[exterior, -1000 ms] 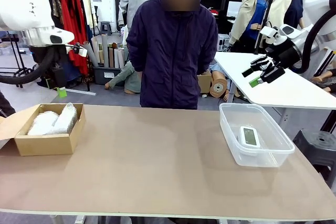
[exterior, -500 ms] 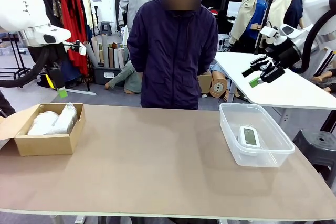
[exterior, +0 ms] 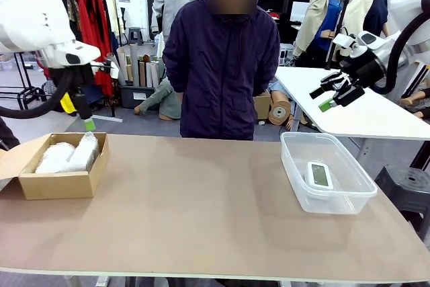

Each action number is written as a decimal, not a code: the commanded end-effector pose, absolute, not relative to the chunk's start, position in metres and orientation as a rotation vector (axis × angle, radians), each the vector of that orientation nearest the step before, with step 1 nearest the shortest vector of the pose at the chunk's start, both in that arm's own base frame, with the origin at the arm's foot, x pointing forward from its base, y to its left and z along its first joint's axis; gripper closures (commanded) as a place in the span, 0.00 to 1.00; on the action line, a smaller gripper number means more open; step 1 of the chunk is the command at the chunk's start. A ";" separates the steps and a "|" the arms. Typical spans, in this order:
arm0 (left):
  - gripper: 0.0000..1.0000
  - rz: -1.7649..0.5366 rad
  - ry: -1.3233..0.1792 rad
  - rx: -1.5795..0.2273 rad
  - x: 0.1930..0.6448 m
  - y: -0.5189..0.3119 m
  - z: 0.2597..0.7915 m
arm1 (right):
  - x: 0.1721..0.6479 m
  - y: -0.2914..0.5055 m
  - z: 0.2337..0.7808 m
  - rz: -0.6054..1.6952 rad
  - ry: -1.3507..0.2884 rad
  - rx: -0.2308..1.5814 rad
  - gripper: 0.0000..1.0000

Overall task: Separate and place wrapped and unwrapped clocks.
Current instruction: If the picked Digital clock is wrapped, place it in the Package Box ; if not, place it in the Organizing box.

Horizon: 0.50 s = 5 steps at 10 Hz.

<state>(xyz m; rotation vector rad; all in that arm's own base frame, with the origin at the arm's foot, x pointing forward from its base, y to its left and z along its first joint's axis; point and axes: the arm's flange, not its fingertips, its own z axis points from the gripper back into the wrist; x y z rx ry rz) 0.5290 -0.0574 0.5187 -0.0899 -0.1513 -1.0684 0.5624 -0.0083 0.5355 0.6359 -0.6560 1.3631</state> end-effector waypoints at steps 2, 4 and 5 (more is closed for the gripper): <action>0.00 -1.410 -0.224 -0.167 0.529 -0.065 0.502 | 0.559 -0.008 0.534 1.385 -0.658 0.608 0.00; 0.00 -1.627 -0.324 -0.210 0.532 -0.062 0.500 | 0.559 -0.008 0.534 1.385 -0.658 0.608 0.00; 0.00 -1.704 -0.368 -0.246 0.531 -0.056 0.505 | 0.559 -0.008 0.534 1.385 -0.658 0.608 0.00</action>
